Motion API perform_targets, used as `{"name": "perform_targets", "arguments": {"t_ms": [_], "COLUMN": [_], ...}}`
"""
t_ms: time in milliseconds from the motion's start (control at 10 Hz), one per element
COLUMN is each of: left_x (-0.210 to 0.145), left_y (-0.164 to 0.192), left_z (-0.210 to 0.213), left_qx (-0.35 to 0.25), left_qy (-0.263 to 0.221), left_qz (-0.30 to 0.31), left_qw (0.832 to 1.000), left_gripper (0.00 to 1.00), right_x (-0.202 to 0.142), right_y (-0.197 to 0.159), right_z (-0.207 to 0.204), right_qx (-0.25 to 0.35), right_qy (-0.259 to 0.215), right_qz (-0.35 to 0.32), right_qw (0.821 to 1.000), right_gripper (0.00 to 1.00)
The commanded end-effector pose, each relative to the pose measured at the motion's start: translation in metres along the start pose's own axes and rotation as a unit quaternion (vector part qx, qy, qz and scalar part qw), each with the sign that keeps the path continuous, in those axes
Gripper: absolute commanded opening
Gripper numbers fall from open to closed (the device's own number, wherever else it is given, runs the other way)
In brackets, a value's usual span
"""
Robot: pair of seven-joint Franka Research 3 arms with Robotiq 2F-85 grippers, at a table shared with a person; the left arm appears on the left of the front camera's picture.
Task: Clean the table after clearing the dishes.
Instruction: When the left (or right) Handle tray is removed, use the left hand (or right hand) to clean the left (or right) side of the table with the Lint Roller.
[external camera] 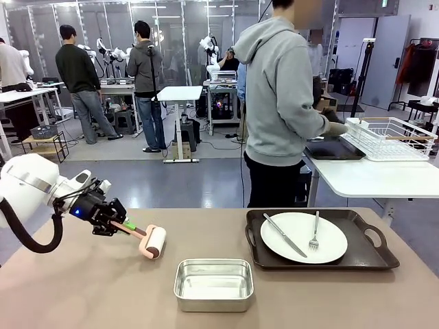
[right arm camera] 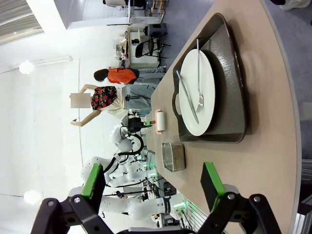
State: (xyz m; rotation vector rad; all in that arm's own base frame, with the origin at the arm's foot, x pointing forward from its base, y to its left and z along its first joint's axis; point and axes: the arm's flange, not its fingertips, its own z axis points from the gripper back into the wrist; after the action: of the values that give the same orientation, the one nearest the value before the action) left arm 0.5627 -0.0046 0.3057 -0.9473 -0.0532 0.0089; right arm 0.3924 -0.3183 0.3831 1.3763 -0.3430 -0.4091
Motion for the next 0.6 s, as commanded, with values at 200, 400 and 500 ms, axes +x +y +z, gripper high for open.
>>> {"name": "perform_targets", "arguments": {"t_ms": [200, 400, 500], "left_x": [0.014, 0.013, 0.014], "left_y": [0.04, 0.059, 0.068], "left_z": [0.008, 0.03, 0.041], "left_qx": [-0.026, -0.026, -0.019], "left_qy": [-0.018, -0.029, -0.028], "left_qz": [-0.003, -0.012, -0.016], "left_qw": [0.999, 0.999, 0.999], "left_gripper": [0.21, 0.21, 0.21], "right_x": [-0.002, -0.002, -0.002], "right_y": [0.004, 0.004, 0.004], "right_z": [0.0, 0.0, 0.0], "right_qx": [0.002, 0.002, 0.002], "right_qy": [-0.001, -0.001, -0.001], "right_qz": [-0.001, -0.001, -0.001], "right_qw": [1.0, 1.0, 1.0], "right_gripper": [1.0, 1.0, 1.0]}}
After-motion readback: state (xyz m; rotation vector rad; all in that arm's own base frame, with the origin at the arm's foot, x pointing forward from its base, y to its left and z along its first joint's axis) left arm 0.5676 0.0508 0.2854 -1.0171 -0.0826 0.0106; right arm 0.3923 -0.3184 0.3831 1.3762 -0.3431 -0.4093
